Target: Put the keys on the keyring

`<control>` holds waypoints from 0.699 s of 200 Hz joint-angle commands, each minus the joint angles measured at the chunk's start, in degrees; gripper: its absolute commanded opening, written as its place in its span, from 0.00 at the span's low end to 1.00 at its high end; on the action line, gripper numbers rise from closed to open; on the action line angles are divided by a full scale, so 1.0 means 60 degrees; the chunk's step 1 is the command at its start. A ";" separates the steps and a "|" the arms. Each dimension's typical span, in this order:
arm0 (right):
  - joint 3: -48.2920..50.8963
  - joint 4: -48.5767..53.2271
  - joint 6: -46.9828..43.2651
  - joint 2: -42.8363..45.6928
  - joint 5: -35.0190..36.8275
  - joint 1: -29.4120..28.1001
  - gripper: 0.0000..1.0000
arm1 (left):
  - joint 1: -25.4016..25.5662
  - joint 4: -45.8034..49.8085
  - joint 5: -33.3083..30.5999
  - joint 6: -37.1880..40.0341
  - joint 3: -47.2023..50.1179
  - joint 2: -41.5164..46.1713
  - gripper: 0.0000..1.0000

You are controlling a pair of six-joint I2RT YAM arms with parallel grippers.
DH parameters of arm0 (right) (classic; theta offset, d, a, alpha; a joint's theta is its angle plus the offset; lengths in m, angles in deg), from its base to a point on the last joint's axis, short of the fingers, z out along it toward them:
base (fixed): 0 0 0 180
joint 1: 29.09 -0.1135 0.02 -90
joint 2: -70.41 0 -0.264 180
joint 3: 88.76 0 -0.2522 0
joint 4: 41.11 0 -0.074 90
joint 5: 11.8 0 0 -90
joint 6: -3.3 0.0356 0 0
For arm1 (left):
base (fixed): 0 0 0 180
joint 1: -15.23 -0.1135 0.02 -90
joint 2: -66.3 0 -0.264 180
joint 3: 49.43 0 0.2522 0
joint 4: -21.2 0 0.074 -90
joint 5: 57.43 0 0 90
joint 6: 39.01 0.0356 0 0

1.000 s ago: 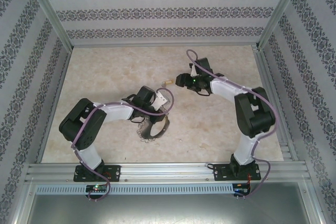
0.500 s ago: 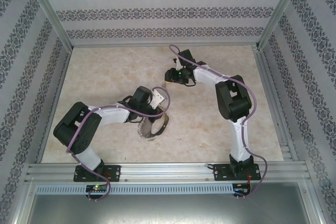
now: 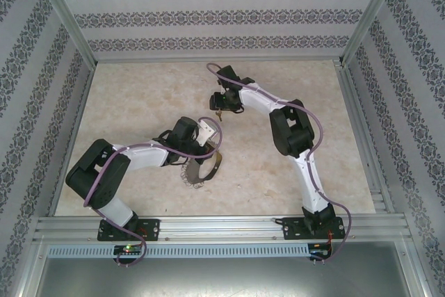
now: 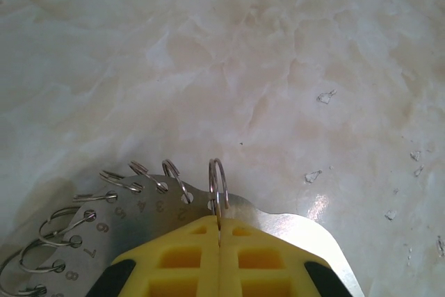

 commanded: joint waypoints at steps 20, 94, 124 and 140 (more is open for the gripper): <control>-0.0884 0.1475 0.0019 -0.0510 0.1831 -0.0434 0.42 | -0.0112 -0.0787 0.0111 -0.0262 0.0090 0.0046 0.00; -0.0262 0.1174 0.0344 -0.0163 0.1635 -0.0464 0.26 | -0.0109 -0.0944 0.0199 -0.0321 0.0065 0.0032 0.00; -0.0206 0.1056 0.0421 -0.0141 0.1709 -0.0419 0.19 | -0.0112 -0.0952 0.0182 -0.0328 0.0145 0.0104 0.00; -0.0159 0.0996 0.0431 -0.0098 0.1670 -0.0369 0.13 | -0.0101 -0.0954 0.0217 -0.0328 0.0138 0.0107 0.00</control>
